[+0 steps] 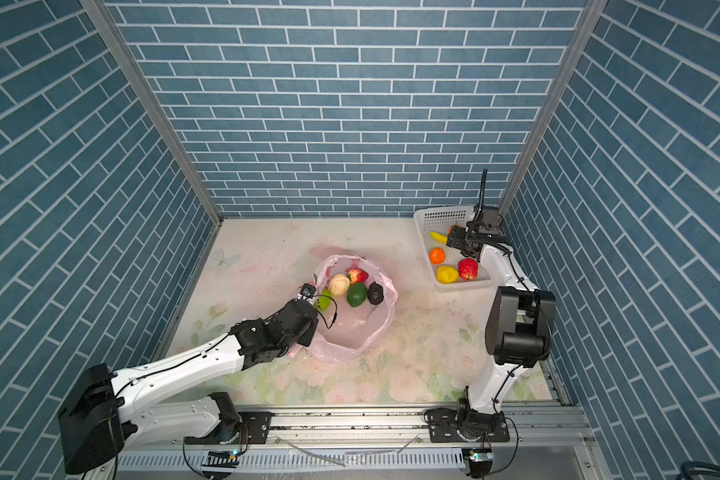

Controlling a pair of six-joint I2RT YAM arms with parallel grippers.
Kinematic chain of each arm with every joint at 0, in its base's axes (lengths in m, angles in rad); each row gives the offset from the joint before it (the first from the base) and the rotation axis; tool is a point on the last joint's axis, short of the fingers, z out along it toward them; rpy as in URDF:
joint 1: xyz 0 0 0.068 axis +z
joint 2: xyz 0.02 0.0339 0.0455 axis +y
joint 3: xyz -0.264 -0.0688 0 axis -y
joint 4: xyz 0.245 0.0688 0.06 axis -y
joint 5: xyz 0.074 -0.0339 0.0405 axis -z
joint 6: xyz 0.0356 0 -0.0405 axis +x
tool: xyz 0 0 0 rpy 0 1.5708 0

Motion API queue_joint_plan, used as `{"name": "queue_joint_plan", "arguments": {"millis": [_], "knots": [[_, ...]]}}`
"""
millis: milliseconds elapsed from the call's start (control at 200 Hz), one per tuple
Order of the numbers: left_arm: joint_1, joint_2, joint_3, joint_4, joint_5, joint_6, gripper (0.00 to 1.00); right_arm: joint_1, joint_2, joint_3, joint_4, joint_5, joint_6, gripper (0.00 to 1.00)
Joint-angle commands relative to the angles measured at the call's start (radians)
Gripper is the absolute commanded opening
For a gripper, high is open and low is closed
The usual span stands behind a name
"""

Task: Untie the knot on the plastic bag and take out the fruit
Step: 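Move the empty right gripper back over the bag opening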

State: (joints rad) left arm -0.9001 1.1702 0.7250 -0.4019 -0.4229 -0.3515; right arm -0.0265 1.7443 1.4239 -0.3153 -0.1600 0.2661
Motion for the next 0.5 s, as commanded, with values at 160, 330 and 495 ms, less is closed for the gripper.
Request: {"name": "queue_joint_plan", "arguments": {"millis": [160, 330, 495], "knots": [[0.001, -0.024, -0.012, -0.006, -0.016, -0.01, 0.0, 0.143, -0.198, 0.081, -0.201, -0.103, -0.025, 0.91], [0.001, -0.021, -0.01, -0.005, -0.015, -0.011, 0.0, 0.298, -0.271, 0.15, -0.318, -0.157, -0.011, 0.91], [0.001, -0.006, -0.004, 0.003, -0.018, -0.011, 0.0, 0.482, -0.302, 0.168, -0.328, -0.152, 0.062, 0.89]]}}
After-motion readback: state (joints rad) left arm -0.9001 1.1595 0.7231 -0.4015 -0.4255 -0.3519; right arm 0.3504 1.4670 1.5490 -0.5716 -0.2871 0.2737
